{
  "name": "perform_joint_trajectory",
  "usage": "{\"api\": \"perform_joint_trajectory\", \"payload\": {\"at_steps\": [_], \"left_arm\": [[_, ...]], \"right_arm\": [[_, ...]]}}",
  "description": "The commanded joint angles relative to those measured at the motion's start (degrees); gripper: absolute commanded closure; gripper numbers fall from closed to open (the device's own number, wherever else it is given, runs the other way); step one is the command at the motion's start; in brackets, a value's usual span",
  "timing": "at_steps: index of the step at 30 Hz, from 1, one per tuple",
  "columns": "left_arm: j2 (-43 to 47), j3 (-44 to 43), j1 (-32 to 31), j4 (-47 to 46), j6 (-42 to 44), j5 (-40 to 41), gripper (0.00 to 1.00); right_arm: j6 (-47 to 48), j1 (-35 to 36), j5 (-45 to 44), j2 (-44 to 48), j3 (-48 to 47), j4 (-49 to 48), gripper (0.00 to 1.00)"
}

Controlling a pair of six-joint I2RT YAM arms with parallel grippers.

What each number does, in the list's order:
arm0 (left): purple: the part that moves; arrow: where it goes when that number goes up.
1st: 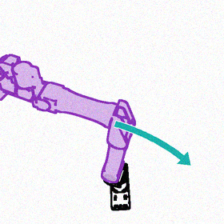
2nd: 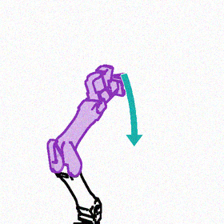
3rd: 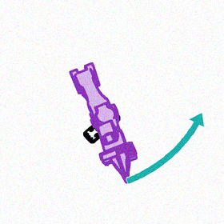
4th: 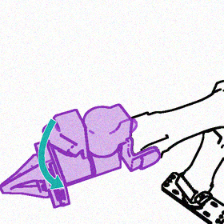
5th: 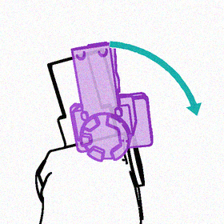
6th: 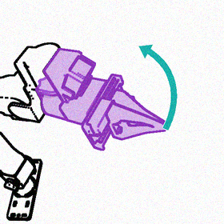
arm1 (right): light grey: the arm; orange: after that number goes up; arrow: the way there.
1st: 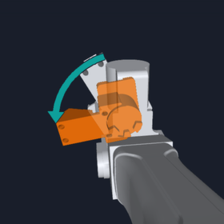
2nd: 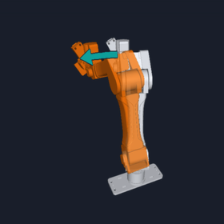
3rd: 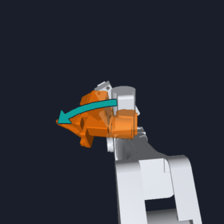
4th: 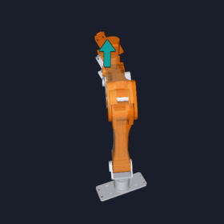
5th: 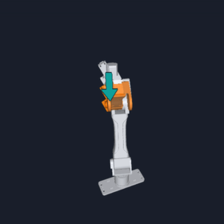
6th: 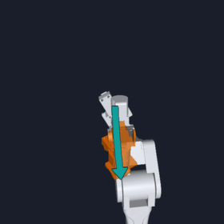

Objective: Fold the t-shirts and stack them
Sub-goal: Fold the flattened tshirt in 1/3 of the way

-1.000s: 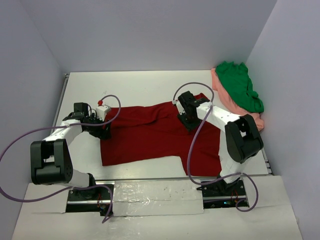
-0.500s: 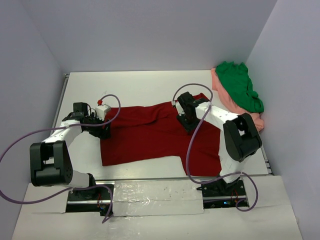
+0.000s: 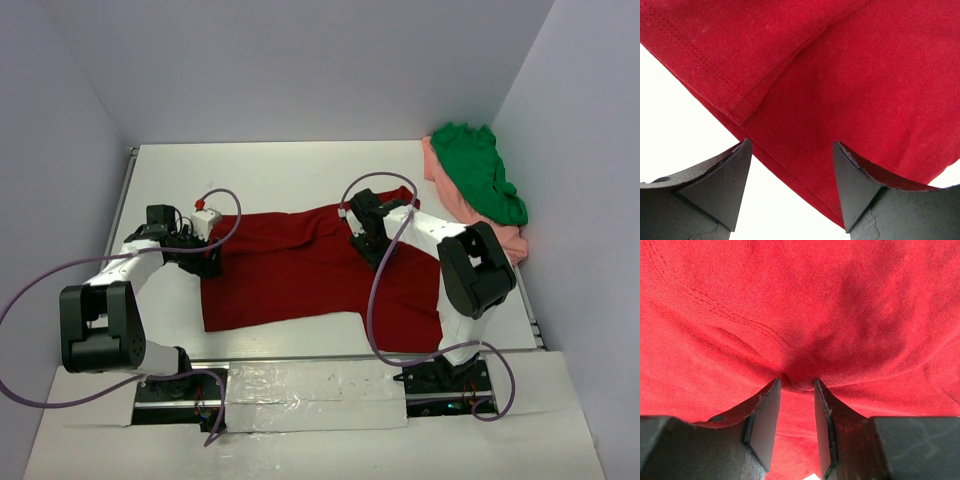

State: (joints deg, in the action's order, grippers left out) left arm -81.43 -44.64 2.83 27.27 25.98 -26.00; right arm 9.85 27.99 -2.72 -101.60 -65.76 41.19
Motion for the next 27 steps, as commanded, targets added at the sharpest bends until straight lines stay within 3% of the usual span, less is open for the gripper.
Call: {"api": "perform_joint_trajectory", "payload": {"at_steps": [1,9,13,27], "left_arm": [[1.8,-0.09,0.25,-0.99,0.39,-2.04,0.25],[3.12,0.26,0.16,-0.99,0.3,-1.95,0.25],[3.73,0.43,0.25,-0.81,0.21,-1.95,0.25],[4.96,1.05,0.25,-0.02,0.48,-2.13,0.25]], "right_arm": [[-0.88,0.66,-1.94,-0.35,-0.69,-0.32,0.61],[-0.62,0.75,-5.19,0.26,0.19,-0.94,0.83],[-0.36,0.66,-9.04,0.44,0.8,-1.29,1.0],[1.49,0.58,-15.64,3.6,2.65,-0.06,1.0]]}}
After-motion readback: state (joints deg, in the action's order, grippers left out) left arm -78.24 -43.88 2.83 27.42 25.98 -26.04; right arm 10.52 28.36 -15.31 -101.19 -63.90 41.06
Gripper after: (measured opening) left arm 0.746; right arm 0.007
